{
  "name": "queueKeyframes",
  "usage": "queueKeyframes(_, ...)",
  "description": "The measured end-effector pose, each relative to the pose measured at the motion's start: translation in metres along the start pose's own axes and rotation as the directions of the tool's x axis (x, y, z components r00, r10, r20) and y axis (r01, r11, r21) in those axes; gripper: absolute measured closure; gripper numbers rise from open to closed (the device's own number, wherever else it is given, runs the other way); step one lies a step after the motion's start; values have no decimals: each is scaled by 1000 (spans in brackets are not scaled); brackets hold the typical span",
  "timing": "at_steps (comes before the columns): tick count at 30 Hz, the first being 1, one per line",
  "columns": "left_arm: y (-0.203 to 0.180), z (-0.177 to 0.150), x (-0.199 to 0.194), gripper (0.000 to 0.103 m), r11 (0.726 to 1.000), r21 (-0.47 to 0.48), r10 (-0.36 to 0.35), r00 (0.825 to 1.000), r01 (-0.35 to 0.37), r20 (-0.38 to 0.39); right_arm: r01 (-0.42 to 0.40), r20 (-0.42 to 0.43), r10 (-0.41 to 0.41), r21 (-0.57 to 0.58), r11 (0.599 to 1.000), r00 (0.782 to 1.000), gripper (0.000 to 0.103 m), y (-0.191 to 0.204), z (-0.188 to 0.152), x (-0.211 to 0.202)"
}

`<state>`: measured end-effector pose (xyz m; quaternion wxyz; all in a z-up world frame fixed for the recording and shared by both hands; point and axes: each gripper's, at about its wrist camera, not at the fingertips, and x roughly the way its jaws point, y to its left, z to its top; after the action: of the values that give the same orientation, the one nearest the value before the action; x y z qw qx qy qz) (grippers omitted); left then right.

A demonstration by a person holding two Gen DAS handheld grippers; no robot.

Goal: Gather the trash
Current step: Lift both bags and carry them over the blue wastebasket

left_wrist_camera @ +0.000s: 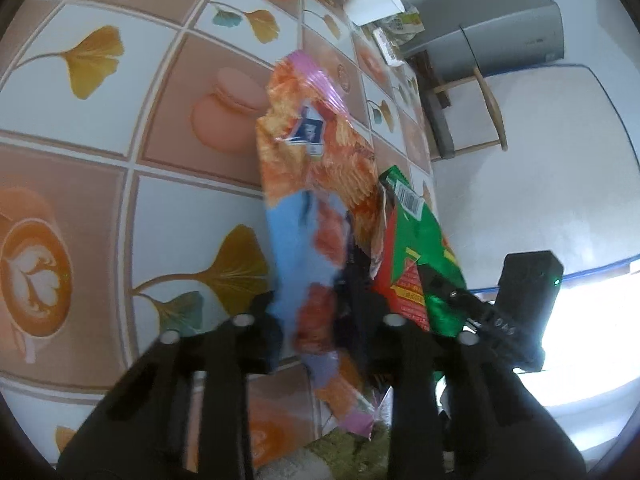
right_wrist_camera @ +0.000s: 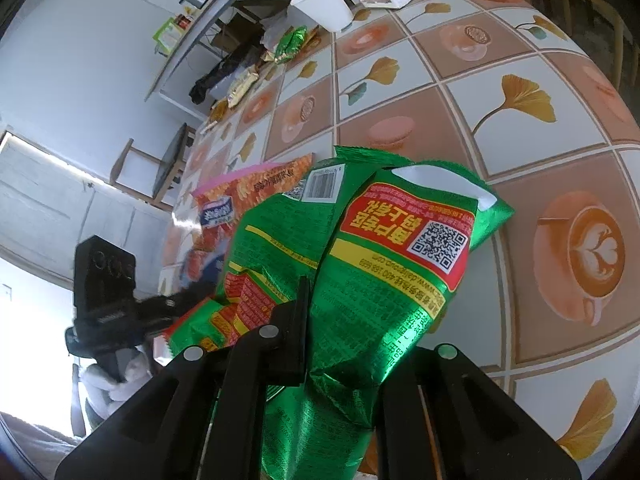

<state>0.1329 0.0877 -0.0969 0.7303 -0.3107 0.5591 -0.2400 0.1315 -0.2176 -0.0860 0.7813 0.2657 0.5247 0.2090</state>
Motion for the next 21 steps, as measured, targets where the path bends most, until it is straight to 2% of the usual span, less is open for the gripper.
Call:
queueKeyframes(6,-23,4,0,97,994,95,40,998,-45,54,-113,26,111,69,991,993,94,-11,0,-15)
queueKeyframes(9,-33,6,-3,98,989,132,63,995,-73,83,-136,51,132,86,987,990,94,-15,-1,-26)
queueKeyframes(17,-63,12,-15,101,959,244,103,981,-142,163,-129,139,115,96,987,984,94,-24,2,-64)
queueKeyframes(21,-82,14,-16,102,936,301,125,972,-183,201,-118,182,97,108,987,978,94,-31,0,-84)
